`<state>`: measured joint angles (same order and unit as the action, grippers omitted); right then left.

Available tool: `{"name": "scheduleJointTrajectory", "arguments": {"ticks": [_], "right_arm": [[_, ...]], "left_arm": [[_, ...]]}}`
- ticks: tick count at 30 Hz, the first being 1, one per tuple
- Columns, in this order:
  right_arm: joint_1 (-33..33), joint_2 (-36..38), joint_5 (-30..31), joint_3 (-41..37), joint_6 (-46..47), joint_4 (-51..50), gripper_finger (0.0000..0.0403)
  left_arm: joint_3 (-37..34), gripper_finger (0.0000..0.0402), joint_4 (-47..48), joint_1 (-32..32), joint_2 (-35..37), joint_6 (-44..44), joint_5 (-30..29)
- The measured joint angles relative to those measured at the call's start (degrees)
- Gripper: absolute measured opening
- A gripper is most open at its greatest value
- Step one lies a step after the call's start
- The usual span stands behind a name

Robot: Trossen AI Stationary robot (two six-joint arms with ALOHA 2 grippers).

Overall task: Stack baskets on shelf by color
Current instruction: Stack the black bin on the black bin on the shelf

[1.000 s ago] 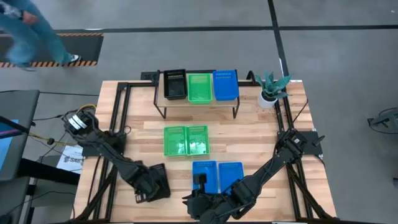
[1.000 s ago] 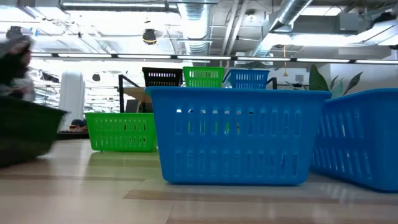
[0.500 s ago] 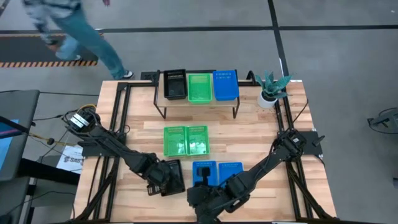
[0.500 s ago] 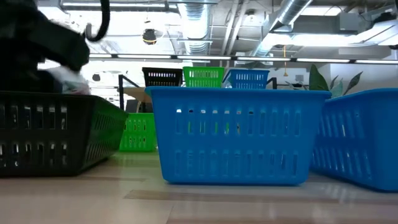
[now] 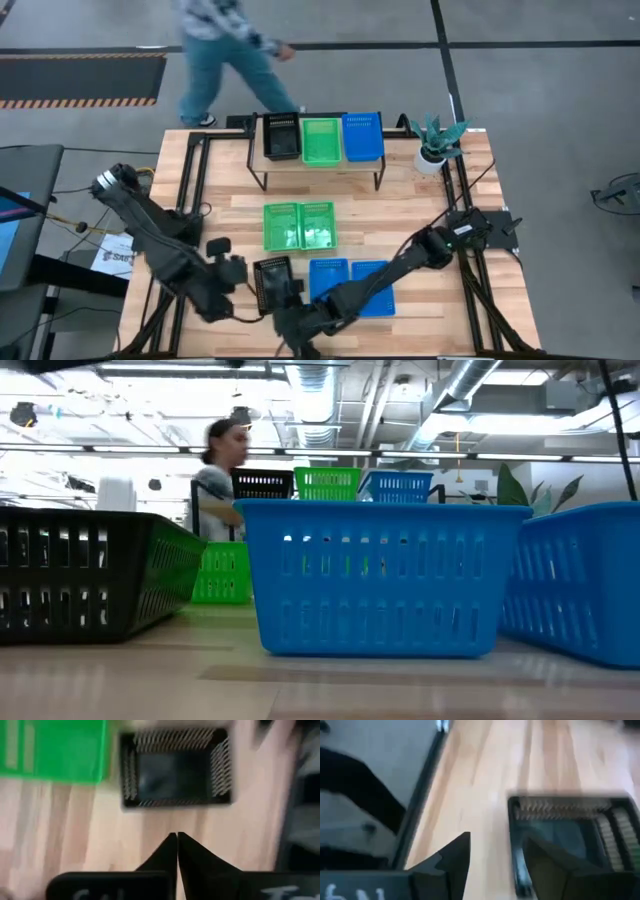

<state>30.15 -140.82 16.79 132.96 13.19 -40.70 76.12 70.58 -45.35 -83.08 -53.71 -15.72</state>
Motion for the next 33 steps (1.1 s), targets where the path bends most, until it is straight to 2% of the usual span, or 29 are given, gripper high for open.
{"name": "scheduleJointTrajectory", "arguments": {"ticks": [7,12,17,21,24,33], "right_arm": [[-3.22,-4.93,-2.20,0.31,-3.17,2.90,0.0206],[-4.66,-4.73,-4.74,0.38,-3.14,2.14,0.0200],[-4.68,-4.84,-5.09,0.36,-3.14,1.08,0.0199],[-4.31,-4.84,-5.18,0.36,-2.73,0.07,0.0200],[-4.31,-4.84,-5.18,0.36,-2.72,-0.25,0.0199],[-4.88,-4.84,-5.13,0.37,-3.17,-0.95,0.0187]], "left_arm": [[2.16,0.0015,1.11,-7.81,8.41,-7.41,-13.82],[2.23,0.0072,0.74,-11.75,13.28,-8.26,-22.02],[2.22,0.0137,1.29,-17.76,18.26,-8.83,-36.59],[2.24,0.0166,3.59,-23.26,21.41,-12.69,-46.53],[1.56,0.0173,4.28,-25.43,22.08,-14.53,-49.44],[-3.98,0.0174,8.31,-25.85,22.38,-24.00,-49.52]]}}
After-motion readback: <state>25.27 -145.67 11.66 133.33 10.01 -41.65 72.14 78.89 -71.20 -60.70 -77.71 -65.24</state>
